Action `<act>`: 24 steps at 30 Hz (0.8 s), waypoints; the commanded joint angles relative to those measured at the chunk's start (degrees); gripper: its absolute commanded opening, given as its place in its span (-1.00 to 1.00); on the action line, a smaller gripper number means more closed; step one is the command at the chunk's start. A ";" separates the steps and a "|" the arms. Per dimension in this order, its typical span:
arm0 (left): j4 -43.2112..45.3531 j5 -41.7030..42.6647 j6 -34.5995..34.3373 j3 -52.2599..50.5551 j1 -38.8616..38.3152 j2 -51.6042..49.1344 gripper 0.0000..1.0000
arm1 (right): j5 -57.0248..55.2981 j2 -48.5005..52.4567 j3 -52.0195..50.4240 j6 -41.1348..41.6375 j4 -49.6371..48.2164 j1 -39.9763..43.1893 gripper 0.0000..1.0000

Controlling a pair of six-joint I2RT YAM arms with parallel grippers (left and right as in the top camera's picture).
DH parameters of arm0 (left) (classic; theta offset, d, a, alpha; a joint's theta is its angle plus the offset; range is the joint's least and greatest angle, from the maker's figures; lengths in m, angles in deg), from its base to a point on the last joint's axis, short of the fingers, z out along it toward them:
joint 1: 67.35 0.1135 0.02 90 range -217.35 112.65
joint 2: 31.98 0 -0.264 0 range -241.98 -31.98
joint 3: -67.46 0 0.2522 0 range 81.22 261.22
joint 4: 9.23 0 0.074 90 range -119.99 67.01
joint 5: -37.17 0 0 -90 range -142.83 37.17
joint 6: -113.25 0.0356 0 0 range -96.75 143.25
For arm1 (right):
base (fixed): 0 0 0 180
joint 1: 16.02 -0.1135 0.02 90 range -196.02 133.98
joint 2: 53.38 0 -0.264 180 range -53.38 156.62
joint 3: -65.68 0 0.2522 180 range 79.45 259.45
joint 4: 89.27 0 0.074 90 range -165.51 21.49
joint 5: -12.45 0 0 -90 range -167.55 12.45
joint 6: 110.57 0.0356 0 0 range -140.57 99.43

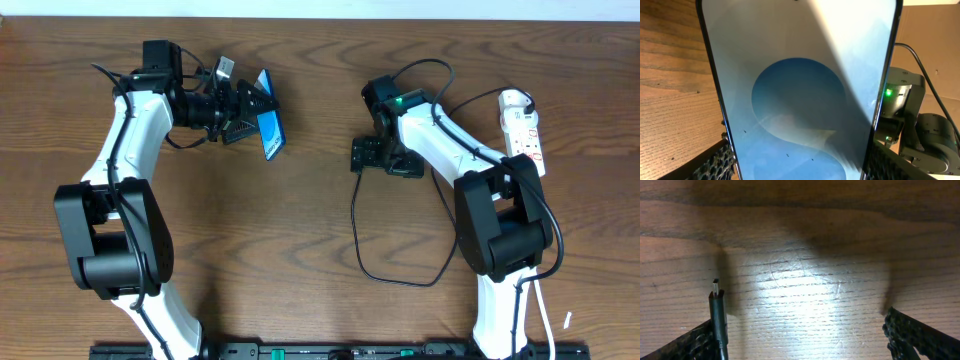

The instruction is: Plug charger to phone and switch on socket

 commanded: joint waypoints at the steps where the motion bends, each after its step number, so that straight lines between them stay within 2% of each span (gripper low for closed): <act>1: -0.09 1.64 -0.33 -0.33 0.28 1.60 -0.85 | -0.44 0.37 1.11 0.81 0.22 -0.20 0.99; 7: -0.44 1.64 -0.33 -0.33 0.28 1.60 -0.85 | -0.44 0.37 1.11 0.83 0.50 -0.24 0.94; 8: -0.44 1.64 -0.33 -0.33 0.28 1.60 -0.85 | -0.44 0.37 1.11 0.81 0.48 -0.24 0.76; 9: -0.44 1.64 -0.33 -0.33 0.28 1.60 -0.86 | -0.44 0.37 1.11 0.81 0.50 -0.24 0.43; 10: -0.44 1.62 -0.33 -0.33 0.28 1.60 -0.86 | -0.44 0.37 1.11 0.83 0.50 -0.24 -0.24; 11: -0.44 1.62 -0.33 -0.33 0.28 1.60 -0.85 | -0.42 0.37 1.11 0.83 0.50 -0.24 -0.73; 12: -0.44 1.64 -0.33 -0.33 0.28 1.60 -0.85 | -0.39 0.37 1.11 0.85 0.50 -0.24 -0.95; 13: -0.44 1.62 -0.31 -0.33 0.28 1.60 -0.86 | -0.42 0.37 1.11 0.85 0.50 -0.24 -0.98; 14: -0.44 1.64 -0.33 -0.33 0.28 1.60 -0.86 | -0.42 0.37 1.11 0.85 0.52 -0.24 -0.98; 15: -0.44 1.62 -0.31 -0.33 0.28 1.60 -0.85 | -0.42 0.37 1.11 0.83 0.55 -0.24 -0.77; 16: -0.44 1.62 -0.33 -0.33 0.28 1.60 -0.85 | -0.39 0.37 1.11 0.83 0.57 -0.24 -0.46; 17: -0.44 1.62 -0.31 -0.33 0.28 1.60 -0.86 | -0.42 0.37 1.11 0.83 0.57 -0.24 -0.07; 19: -0.44 1.62 -0.31 -0.33 0.28 1.60 -0.86 | -0.39 0.37 1.11 0.85 0.57 -0.24 0.49; 21: -0.44 1.62 -0.31 -0.33 0.28 1.60 -0.85 | -0.39 0.37 1.11 0.85 0.57 -0.24 0.72; 24: -0.44 1.62 -0.31 -0.33 0.28 1.60 -0.85 | -0.35 0.37 1.11 0.85 0.55 -0.24 0.93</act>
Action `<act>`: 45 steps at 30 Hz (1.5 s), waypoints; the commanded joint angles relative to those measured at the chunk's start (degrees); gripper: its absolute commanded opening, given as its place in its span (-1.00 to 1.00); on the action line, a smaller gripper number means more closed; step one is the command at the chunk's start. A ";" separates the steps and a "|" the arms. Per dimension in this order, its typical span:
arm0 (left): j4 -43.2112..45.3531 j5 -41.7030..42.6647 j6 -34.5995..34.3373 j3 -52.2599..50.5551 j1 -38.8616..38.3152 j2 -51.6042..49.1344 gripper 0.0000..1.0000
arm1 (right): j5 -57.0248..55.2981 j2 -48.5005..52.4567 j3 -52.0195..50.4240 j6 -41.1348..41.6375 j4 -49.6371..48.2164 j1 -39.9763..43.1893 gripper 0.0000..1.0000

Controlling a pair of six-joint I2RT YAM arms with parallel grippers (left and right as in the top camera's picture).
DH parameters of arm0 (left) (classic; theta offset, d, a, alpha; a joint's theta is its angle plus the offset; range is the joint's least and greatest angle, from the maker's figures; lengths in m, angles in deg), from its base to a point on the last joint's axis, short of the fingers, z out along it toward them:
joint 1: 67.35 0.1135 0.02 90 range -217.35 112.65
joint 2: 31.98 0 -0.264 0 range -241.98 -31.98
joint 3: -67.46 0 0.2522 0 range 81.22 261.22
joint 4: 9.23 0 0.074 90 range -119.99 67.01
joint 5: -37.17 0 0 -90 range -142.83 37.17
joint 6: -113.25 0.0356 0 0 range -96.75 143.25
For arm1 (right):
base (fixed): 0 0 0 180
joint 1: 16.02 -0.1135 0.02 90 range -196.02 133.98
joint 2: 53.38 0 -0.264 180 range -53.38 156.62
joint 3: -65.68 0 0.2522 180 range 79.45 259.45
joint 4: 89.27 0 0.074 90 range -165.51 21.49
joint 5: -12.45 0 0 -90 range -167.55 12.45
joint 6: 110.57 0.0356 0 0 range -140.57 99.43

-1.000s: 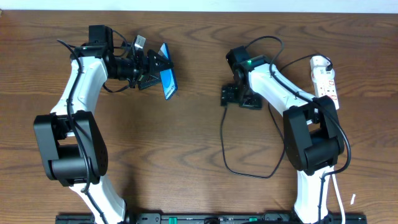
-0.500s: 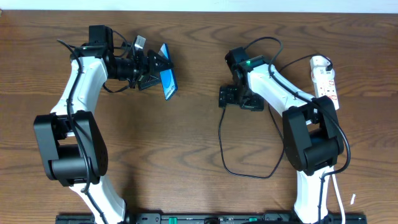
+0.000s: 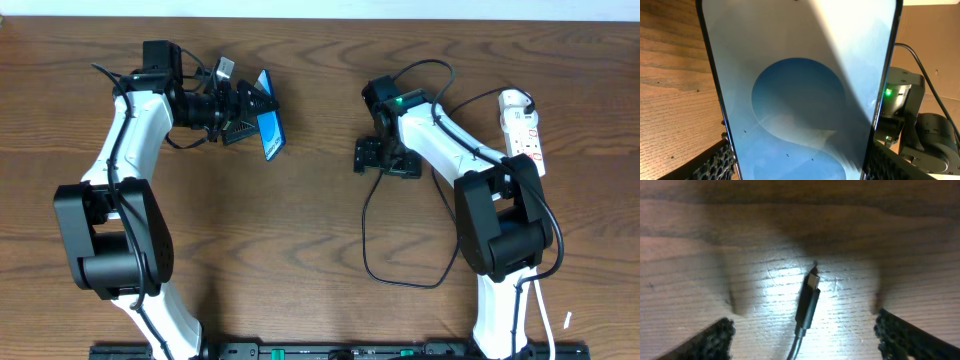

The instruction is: Plug charger to phone and switch on socket

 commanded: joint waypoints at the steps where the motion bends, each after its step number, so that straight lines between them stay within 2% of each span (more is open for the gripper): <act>1: -0.11 1.62 -0.31 -0.33 0.28 1.60 -0.86 | -0.20 0.37 1.11 0.22 0.07 -0.24 0.96; 10: -0.07 1.60 -0.33 -0.33 0.31 1.60 -0.86 | 8.50 0.37 2.71 -2.05 -0.17 0.63 0.99; 16: 0.15 1.60 -0.46 -0.33 0.31 1.60 -0.86 | 7.89 -0.92 7.58 -4.13 1.36 1.68 0.99; 21: 2.43 1.60 -4.17 -0.33 0.31 1.60 -0.85 | 6.86 -3.28 10.84 -4.37 2.71 1.73 0.99; 27: 8.61 1.09 -15.06 -0.33 0.31 1.60 -0.85 | 16.37 -6.12 11.58 -8.74 0.81 1.22 0.98; 30: 11.54 -0.98 -23.50 -0.33 0.31 1.60 -0.85 | 21.97 -6.80 11.58 -11.19 -0.74 1.14 0.99; 31: 12.22 -3.21 -29.20 -0.33 0.31 1.60 -0.86 | 23.45 -6.99 11.58 -11.96 -1.75 1.09 0.98; 36: 12.37 -6.64 -39.87 -0.33 0.31 1.60 -0.86 | 28.44 -7.15 11.58 -14.43 -4.52 0.87 0.99; 41: 12.37 -8.59 -47.32 -0.33 0.31 1.60 -0.86 | 34.10 -7.15 11.58 -17.05 -8.83 0.17 0.99; 45: 12.33 -9.18 -50.14 -0.33 0.31 1.60 -0.85 | 34.51 -7.15 11.58 -17.18 -11.13 -0.57 0.98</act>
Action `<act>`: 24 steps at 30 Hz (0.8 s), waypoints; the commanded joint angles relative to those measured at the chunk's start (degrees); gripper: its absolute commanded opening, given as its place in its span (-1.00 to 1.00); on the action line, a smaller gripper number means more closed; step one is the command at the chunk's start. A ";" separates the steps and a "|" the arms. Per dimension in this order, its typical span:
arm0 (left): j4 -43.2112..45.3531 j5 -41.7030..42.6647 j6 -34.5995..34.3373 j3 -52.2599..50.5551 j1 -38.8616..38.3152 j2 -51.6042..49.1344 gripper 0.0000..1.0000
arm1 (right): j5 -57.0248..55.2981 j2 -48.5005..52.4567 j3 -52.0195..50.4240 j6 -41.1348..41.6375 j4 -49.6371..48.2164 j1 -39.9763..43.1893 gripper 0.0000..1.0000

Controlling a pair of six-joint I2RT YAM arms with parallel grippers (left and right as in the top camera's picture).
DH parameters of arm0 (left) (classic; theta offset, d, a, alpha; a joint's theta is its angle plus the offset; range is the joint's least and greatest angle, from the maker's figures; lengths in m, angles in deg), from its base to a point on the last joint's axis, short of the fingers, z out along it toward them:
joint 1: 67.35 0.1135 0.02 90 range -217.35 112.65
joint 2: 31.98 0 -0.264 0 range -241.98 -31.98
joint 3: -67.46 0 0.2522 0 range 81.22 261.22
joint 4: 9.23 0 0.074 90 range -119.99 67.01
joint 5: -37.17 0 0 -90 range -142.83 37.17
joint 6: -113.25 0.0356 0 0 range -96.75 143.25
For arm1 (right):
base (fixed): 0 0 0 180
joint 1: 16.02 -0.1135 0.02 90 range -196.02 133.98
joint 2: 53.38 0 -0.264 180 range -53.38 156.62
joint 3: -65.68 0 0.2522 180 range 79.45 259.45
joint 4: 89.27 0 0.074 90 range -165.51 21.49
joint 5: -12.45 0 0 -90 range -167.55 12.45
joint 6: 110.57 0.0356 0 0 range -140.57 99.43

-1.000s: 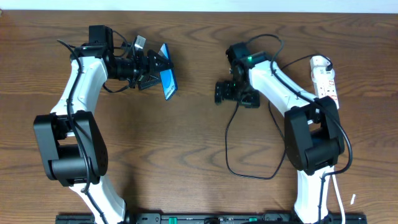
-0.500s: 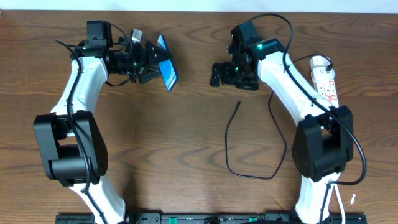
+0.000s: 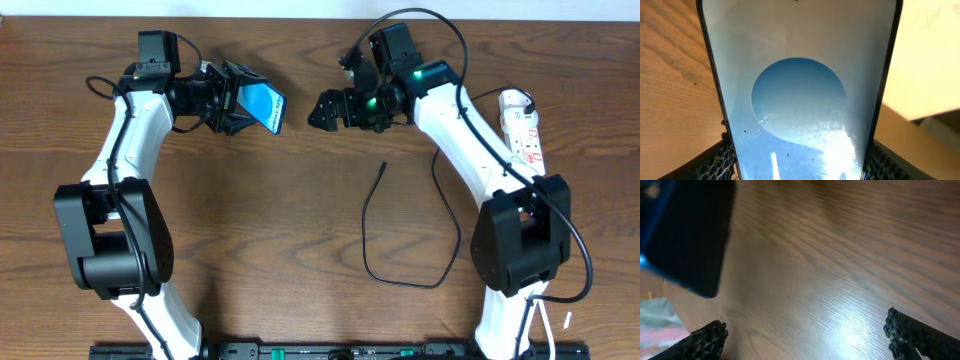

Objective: Plug charger to phone and switch on socket
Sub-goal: 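Move the right gripper up to the phone's edge beside the left gripper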

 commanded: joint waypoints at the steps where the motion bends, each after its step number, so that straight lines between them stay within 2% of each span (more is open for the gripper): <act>1: 0.22 -0.33 -6.56 -0.28 0.31 1.60 -0.85 | 3.43 -1.55 0.92 -2.12 -1.57 -1.11 0.99; 9: -0.09 -1.79 -12.26 -0.28 0.28 1.60 -0.86 | 6.21 -1.55 0.92 -2.08 -8.13 -3.30 0.99; 17: -4.24 -3.72 -12.70 -0.28 -0.90 1.60 -0.86 | 6.14 -1.55 0.92 -1.36 -11.17 -4.92 0.99; 24: -4.50 -3.72 -16.28 -0.28 -3.28 1.60 -0.86 | 4.42 -1.55 0.92 1.07 -12.15 -5.16 0.99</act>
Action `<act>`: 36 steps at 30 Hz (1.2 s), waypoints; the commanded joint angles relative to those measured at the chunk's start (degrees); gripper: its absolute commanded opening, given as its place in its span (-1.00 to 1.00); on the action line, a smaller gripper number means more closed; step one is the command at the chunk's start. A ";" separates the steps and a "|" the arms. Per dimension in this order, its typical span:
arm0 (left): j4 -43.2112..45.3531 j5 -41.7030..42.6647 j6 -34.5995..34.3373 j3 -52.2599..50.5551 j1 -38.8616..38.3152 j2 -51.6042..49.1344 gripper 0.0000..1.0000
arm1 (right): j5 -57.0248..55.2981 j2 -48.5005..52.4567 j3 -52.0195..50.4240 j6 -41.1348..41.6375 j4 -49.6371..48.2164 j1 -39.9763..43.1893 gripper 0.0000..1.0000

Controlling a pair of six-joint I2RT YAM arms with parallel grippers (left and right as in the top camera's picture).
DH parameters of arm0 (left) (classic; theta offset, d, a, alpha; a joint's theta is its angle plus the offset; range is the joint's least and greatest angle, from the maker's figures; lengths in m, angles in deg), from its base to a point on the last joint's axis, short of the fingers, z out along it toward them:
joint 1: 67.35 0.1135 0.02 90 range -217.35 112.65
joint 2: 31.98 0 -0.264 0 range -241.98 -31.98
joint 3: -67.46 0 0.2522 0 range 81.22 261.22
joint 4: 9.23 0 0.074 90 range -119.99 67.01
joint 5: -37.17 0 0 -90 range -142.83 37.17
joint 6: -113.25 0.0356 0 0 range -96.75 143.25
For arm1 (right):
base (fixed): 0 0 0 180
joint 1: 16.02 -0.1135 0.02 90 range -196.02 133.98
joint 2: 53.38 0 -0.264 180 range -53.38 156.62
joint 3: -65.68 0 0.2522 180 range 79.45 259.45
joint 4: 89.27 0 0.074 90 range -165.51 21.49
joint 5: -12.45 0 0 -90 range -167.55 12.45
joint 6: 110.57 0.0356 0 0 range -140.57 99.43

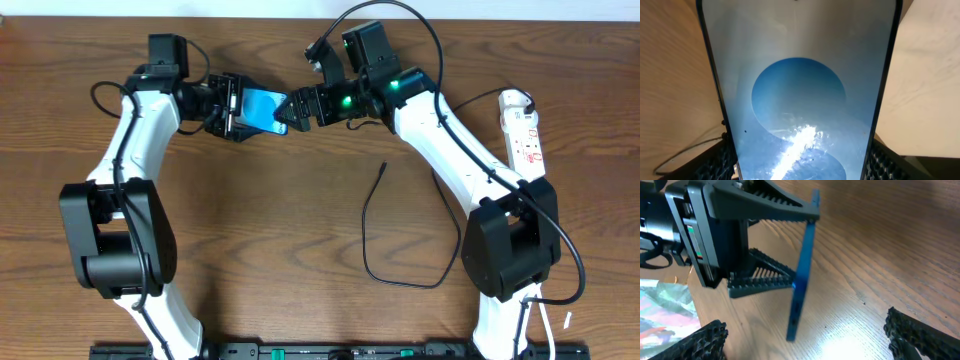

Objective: Plug charger to phone and switch on socket
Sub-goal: 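Move the right gripper up to the phone's edge beside the left gripper, then close the right gripper on the phone's side edge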

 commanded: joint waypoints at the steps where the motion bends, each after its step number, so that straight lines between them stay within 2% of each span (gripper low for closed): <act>1: 0.09 0.72 -2.91 -0.28 -1.57 1.60 -0.85 | -2.21 -1.55 0.92 2.34 0.07 -0.63 0.98; 11: 0.98 0.79 -5.97 -0.28 -4.44 1.60 -0.85 | -5.55 -1.55 0.90 2.84 0.26 -1.81 0.98; 18: 2.05 1.40 -6.19 -0.28 -4.46 1.60 -0.85 | -8.90 -1.55 0.90 3.04 1.16 -2.67 0.79; 28: 2.05 4.42 -6.21 -0.28 -4.50 1.60 -0.86 | -10.23 -1.55 0.90 3.63 1.20 -2.80 0.35; 36: 2.29 4.63 -6.43 -0.28 -5.18 1.60 -0.85 | -10.23 -1.55 0.90 3.63 1.16 -2.80 0.31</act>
